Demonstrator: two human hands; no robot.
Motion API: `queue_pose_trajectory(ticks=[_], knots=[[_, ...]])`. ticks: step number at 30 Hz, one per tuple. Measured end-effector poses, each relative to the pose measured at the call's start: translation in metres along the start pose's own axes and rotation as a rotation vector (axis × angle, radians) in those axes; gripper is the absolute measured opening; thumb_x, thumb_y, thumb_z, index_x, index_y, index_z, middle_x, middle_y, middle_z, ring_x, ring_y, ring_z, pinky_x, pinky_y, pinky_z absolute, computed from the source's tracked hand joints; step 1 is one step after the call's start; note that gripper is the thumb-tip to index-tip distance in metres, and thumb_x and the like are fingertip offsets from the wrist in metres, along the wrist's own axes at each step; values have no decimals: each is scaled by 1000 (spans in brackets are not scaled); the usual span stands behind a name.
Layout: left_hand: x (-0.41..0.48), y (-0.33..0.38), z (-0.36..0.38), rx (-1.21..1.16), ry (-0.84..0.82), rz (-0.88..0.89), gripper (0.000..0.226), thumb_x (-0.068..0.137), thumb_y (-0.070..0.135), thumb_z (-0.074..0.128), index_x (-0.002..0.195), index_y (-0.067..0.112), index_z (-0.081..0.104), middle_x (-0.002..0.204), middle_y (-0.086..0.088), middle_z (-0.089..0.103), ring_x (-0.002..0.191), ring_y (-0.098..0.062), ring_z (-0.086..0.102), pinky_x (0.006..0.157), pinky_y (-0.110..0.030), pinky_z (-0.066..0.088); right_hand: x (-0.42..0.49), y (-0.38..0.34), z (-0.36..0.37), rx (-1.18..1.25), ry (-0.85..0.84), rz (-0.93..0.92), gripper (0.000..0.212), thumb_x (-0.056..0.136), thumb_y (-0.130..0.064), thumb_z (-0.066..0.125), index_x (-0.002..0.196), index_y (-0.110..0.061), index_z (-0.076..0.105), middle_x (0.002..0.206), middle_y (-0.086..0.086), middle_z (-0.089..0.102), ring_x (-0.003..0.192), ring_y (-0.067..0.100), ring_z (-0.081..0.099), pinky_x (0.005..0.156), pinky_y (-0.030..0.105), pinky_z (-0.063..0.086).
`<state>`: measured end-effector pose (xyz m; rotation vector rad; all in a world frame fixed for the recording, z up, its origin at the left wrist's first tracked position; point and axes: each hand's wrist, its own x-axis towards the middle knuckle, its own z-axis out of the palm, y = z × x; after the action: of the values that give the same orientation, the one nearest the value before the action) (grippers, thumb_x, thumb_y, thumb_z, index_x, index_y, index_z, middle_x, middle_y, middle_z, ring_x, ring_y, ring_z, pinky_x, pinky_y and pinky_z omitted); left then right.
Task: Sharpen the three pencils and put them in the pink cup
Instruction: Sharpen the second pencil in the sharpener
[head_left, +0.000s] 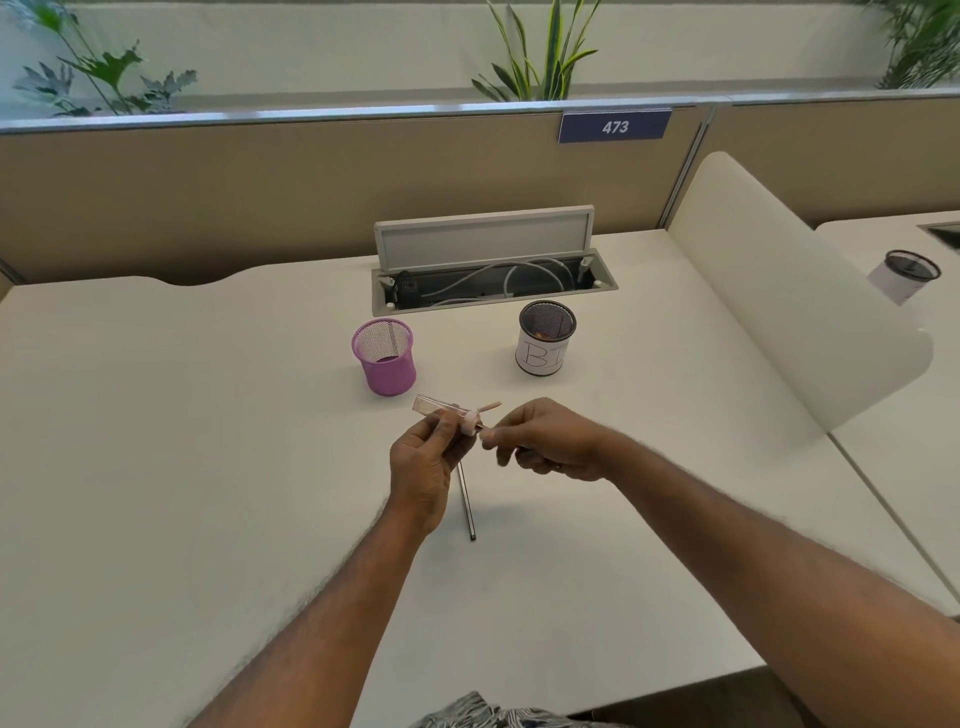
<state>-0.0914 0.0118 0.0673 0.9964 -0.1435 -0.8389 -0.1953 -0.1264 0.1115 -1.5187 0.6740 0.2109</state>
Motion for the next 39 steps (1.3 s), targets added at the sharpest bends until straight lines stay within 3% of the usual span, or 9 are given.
queue_pose_trajectory(ticks=[7,10,19,23,26,29,34,37,39], knots=[[-1,-5,6,38,175,6,15,92,12,63,83,7,75,84,-10,73,84,-20,69,74,-27,57,-1,23,19,-905,632,-697,12,89,-19,66,86,-7,66,75,6,64,64,26,56,53,36,46],[-2,-8,7,16,197,-3,15,91,14,64,84,8,75,83,-9,74,83,-20,70,74,-27,58,-1,30,22,-1094,699,-804,13,92,-17,62,88,-4,67,77,9,64,64,32,57,46,37,46],[-1,-9,3,38,142,3,16,95,8,57,96,-3,69,86,-11,70,85,-21,68,78,-29,58,3,14,20,-486,433,-445,26,90,-15,64,64,-13,66,55,3,63,48,15,48,50,30,40],[-2,-5,1,25,54,3,18,97,6,51,95,-1,67,79,-6,72,78,-16,69,75,-27,58,2,2,4,56,69,-21,20,93,-17,61,78,-6,68,58,2,54,40,8,33,38,18,22],[-3,-4,2,25,45,7,18,97,6,51,96,-1,68,82,-8,71,80,-17,69,75,-27,58,0,-4,-4,145,-61,92,19,95,-18,58,85,-4,65,63,2,51,41,5,30,38,16,18],[-2,-4,2,33,101,26,18,96,8,54,95,0,70,85,-9,72,81,-18,69,74,-28,58,-1,-4,3,7,2,-28,13,88,-16,68,81,-5,66,61,4,58,43,9,38,39,19,26],[-2,-7,4,62,209,30,19,92,15,64,80,12,78,85,-9,73,81,-18,70,70,-25,56,2,13,18,-613,479,-549,13,83,-15,73,81,-6,64,64,-4,59,53,5,52,50,27,43],[-2,-10,6,49,248,13,17,90,15,66,78,12,77,80,-8,74,80,-19,71,69,-25,57,1,24,22,-1062,671,-765,14,88,-20,67,82,-7,65,75,4,63,61,26,56,48,34,45],[-1,-11,6,45,266,10,14,90,15,67,83,7,75,81,-9,74,81,-20,71,69,-26,57,2,27,22,-1082,679,-817,16,89,-18,66,79,-5,64,74,7,63,58,32,55,44,36,44]])
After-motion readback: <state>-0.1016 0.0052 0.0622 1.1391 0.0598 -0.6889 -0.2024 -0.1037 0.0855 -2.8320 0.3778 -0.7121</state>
